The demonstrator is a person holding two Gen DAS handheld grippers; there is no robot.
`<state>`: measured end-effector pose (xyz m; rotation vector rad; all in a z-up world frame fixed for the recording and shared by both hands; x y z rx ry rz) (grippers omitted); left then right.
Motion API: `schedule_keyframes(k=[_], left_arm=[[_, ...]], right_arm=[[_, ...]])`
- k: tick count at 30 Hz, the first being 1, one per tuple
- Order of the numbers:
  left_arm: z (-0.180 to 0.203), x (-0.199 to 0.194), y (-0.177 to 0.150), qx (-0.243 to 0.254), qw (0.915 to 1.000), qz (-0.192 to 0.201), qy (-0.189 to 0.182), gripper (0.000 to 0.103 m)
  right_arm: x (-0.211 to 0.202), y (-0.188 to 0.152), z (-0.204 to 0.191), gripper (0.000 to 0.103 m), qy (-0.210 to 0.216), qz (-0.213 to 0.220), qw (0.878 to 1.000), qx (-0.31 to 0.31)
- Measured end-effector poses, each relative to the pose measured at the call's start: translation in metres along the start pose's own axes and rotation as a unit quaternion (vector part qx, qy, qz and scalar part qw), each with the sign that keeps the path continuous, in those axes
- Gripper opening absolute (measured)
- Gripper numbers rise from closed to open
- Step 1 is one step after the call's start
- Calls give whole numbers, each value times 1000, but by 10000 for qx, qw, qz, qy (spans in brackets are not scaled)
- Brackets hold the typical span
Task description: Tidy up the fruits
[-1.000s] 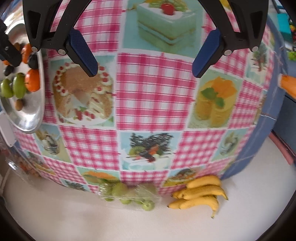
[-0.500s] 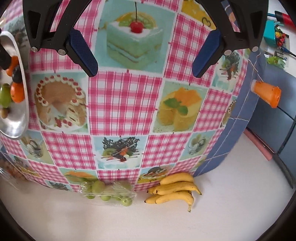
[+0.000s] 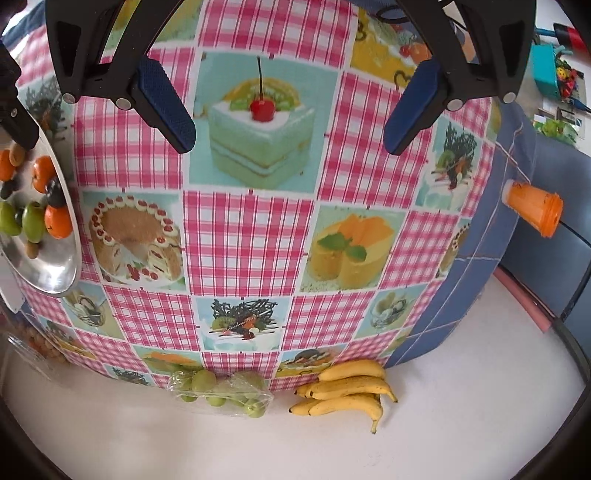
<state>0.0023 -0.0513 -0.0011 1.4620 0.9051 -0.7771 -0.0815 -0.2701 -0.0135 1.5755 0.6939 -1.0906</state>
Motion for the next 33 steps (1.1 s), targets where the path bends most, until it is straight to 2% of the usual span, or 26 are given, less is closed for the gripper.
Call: schedule_keyframes(k=[11,19,33], left_arm=[[-19,-22,-17,-195,9995,69,-240,103],[-20,-28,-18,-122,9995,190,-225,103],[-24,-23,-18,-192,9997,133,-123,103]], right_arm=[[-23,-19,-11,97,5,262,9996,-103],[-36,-24,-16,97,-28,436,9989,-197],[-31,-24,-19,97,-23,333,9992,-213]])
Point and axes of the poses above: each gripper's, at about its wrist camera, not at the fingertips, and x roughly the way its jaws point, z to its right, y to its top, the point moved 1 cm from there along x, roughly the way its jaws point, and after that the axes turned 13 degrees about -x, right-handed, at the moved point
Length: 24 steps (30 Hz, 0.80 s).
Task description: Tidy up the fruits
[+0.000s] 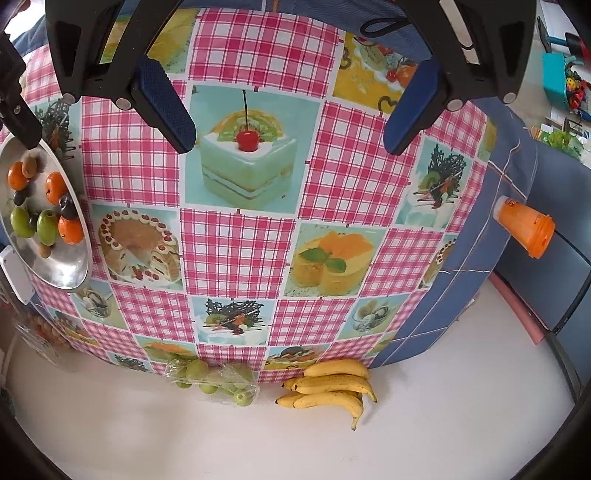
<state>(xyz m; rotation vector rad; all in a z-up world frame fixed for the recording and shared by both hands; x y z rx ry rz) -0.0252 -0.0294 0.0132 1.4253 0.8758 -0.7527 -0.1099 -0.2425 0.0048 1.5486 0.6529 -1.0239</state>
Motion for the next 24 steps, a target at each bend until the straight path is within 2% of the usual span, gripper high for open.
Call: schedule_keyframes(k=[24], left_arm=[[1,3,-2,75,10000,-26,34,103]], right_arm=[[2,-1,-1,97,11,-33,10000,3]])
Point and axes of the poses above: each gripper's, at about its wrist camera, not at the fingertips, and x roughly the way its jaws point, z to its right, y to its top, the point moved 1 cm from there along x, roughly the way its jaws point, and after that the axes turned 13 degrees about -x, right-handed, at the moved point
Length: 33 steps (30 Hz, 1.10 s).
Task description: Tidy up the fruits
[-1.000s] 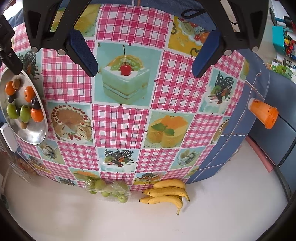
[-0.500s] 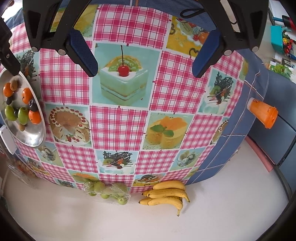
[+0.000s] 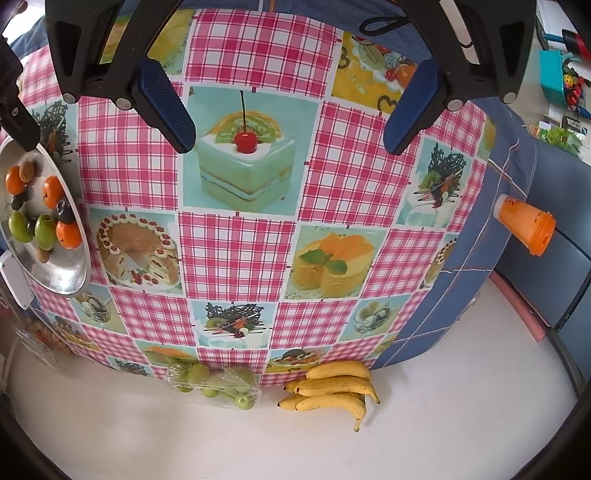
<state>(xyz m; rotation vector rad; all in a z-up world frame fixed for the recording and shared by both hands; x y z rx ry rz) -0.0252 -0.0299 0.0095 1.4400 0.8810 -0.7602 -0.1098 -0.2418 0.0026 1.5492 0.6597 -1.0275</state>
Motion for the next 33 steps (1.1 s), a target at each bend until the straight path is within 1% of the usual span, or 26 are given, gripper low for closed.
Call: schedule_keyframes(k=[33], left_arm=[[-2,3,1,-35,9999,-36,124,103]], right_arm=[[1,0,1,97,10,-23,10000,0]])
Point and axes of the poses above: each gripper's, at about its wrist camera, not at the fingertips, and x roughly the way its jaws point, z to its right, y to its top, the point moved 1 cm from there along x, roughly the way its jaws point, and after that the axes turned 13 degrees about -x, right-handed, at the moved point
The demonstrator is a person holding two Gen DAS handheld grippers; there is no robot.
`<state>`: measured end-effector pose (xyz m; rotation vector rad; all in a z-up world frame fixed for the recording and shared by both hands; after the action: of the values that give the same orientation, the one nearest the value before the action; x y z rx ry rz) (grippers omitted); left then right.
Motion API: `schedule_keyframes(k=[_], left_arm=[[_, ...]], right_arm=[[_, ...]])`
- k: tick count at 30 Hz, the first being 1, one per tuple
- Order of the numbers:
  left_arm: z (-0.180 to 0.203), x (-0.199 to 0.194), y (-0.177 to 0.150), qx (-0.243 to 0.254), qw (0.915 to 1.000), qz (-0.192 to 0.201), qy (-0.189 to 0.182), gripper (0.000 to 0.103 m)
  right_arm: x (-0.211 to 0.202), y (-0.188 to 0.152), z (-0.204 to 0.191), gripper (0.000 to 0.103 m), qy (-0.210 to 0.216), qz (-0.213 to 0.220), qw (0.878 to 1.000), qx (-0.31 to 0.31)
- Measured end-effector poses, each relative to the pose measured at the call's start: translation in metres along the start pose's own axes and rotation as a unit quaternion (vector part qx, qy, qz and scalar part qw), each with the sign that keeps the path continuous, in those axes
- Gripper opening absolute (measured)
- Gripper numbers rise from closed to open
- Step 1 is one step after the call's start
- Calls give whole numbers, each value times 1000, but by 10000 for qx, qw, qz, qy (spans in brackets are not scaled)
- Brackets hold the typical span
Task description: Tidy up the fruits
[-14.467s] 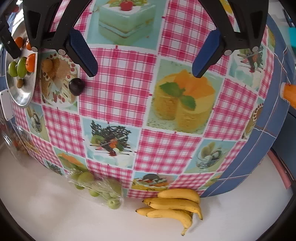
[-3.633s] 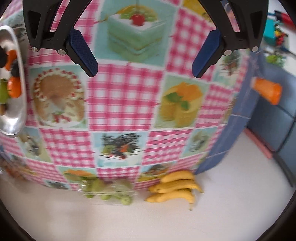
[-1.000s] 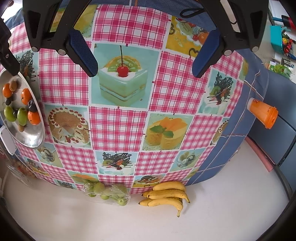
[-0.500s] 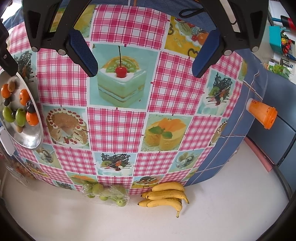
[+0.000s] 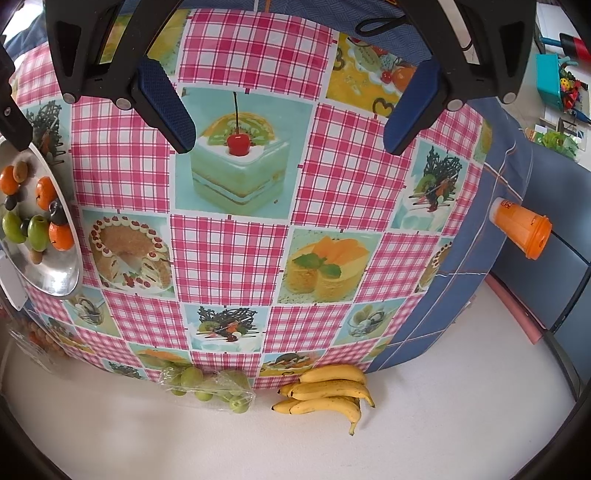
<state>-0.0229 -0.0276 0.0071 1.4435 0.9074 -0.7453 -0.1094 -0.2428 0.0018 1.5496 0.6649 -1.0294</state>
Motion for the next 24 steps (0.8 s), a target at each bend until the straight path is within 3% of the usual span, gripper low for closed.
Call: schedule_keyframes(k=[24], left_arm=[[0,-2,-1,19,10000,27,-90,103]], right_arm=[[1,-2,1,97,10,-25,10000,11]])
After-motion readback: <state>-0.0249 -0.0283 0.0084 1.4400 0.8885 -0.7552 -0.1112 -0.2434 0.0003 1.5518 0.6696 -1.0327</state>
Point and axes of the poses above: each gripper's, at about its wrist camera, not at the fingertips, and x roughly the way its jaws point, z to its right, y to its top, the point moved 1 cm from there along x, roughly the way its jaws point, and after that the axes turned 13 degrees about -x, right-handed, at the moved point
